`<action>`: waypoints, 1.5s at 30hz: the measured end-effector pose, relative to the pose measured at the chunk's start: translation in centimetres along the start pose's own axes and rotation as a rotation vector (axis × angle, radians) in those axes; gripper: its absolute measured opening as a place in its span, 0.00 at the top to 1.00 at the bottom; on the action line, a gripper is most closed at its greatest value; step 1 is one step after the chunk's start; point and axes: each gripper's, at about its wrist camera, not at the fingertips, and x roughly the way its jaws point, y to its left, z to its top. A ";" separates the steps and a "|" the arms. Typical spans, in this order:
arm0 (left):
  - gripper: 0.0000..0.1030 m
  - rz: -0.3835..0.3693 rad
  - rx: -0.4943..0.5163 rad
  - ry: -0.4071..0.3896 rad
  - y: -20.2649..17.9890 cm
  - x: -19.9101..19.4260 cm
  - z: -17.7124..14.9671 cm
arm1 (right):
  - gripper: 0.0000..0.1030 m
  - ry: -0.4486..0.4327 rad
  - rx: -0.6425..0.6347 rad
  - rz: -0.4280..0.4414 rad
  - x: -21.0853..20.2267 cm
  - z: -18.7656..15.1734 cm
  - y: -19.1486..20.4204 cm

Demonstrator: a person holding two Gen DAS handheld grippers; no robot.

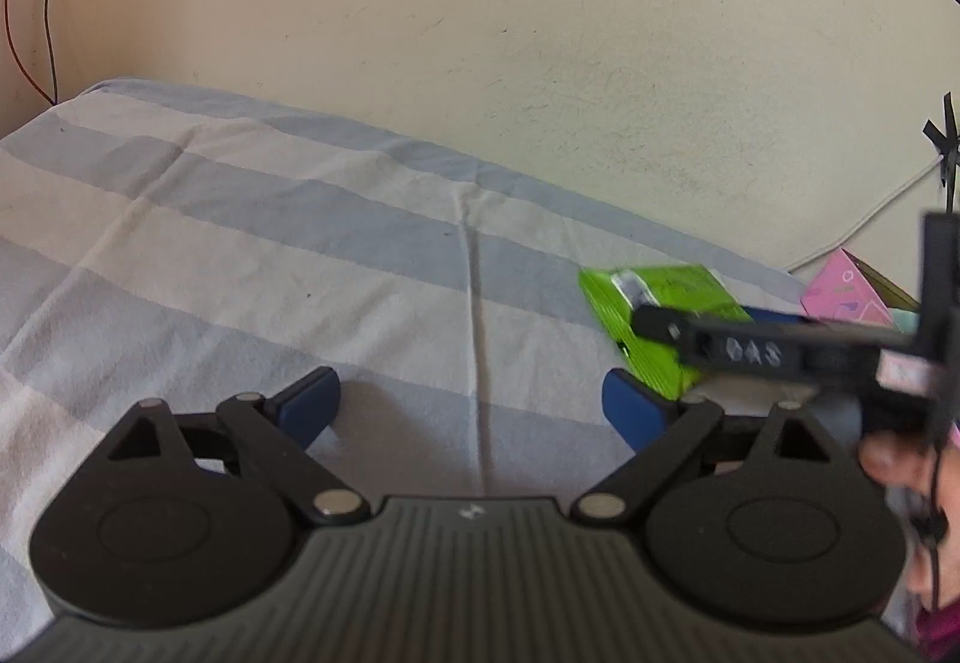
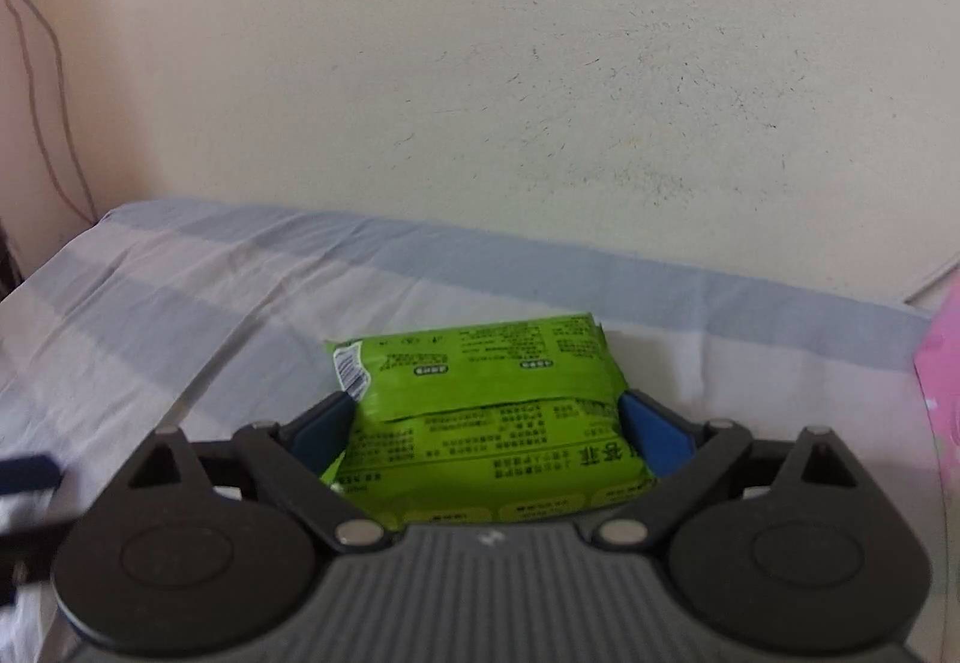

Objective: Organize objects
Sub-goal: 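Lift the wet-wipes pack and carry it toward the pink tin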

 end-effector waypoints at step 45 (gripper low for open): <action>0.12 -0.684 0.398 0.424 -26.3 -7.7 -15.9 | 0.36 -0.280 0.300 -0.054 -30.0 -29.5 -10.1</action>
